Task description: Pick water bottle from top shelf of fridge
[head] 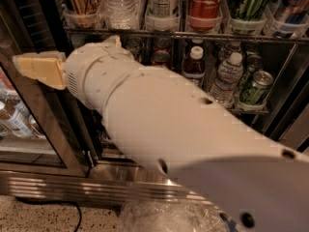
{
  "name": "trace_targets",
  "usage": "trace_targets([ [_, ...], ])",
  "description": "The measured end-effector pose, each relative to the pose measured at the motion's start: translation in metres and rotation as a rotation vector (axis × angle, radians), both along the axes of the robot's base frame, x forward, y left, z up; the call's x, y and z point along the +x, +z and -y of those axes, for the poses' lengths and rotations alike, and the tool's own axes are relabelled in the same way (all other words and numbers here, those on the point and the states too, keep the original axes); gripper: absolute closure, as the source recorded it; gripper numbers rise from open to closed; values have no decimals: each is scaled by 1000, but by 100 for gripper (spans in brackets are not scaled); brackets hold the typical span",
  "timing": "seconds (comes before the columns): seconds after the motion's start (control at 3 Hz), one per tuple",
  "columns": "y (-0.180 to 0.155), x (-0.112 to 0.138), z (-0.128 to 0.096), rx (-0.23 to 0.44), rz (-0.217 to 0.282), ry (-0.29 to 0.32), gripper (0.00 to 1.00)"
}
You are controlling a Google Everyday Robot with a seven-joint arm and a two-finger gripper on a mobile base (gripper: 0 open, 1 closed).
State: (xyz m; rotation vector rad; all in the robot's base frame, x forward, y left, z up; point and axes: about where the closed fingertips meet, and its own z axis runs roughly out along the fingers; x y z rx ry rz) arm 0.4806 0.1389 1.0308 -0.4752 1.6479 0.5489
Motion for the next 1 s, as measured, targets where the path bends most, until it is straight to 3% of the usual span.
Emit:
trace_targets([
  [0.67,-68,63,44,17,-40,-226,0],
  [1.0,-64,96,44,11,-50,-333,0],
])
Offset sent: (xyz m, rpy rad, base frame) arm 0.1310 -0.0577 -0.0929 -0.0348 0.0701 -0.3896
